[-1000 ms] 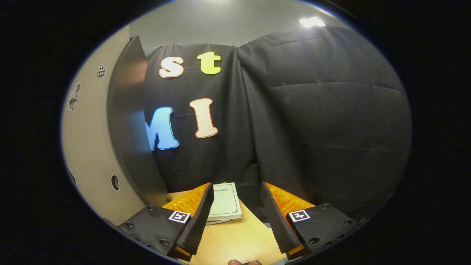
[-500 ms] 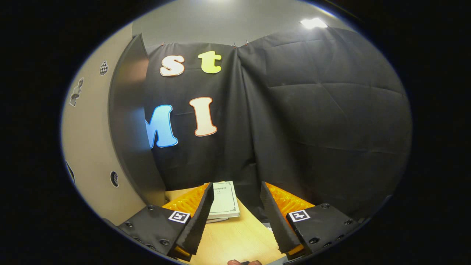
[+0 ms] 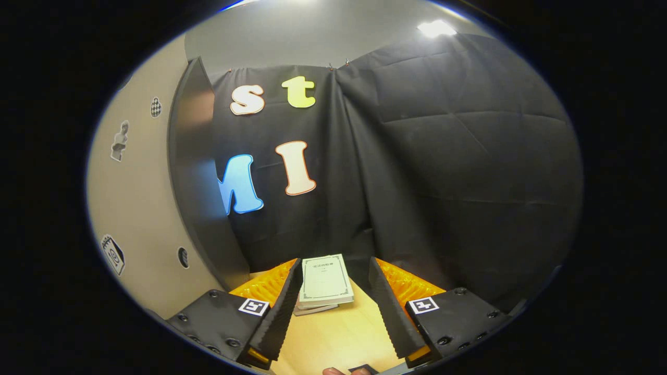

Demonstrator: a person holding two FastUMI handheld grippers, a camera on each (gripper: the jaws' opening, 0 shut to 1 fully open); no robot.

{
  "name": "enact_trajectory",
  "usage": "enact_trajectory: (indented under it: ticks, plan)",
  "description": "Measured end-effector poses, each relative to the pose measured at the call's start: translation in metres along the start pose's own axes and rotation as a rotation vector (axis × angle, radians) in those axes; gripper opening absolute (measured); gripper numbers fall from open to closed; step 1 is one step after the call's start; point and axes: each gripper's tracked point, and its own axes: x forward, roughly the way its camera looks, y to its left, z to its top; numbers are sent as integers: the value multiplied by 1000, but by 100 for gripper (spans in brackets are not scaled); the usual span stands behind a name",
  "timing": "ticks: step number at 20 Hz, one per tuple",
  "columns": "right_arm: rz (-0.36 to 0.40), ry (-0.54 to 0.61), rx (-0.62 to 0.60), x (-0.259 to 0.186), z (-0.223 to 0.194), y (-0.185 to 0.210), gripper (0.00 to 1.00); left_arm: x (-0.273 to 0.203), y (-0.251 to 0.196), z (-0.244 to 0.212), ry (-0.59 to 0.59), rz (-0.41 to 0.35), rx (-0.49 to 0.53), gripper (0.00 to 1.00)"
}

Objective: Open the cabinet door with the right hand, grasp the bottle in the cabinet with the left hand and place it on the coaster, then close the cabinet door with the right hand.

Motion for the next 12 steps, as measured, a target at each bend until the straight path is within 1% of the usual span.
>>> enact_trajectory:
  ticks: [2, 3, 5, 8, 12]
  plan:
    - [1, -1, 6, -2, -1, 2, 82, -34, 2, -1, -8, 8, 44, 70]
    - [4, 0, 8, -4, -1, 3, 82, -54, 2, -4, -7, 12, 67, 72]
    - [12, -1, 12, -8, 0, 5, 82, -92, 5, -19, 20, 10, 78, 72]
    - [1, -10, 25, -11, 0, 6, 82, -143, 31, -56, 66, 69, 80, 71]
    - [-6, -48, 78, -12, 5, 14, 82, -206, 69, -116, 118, 164, 77, 70]
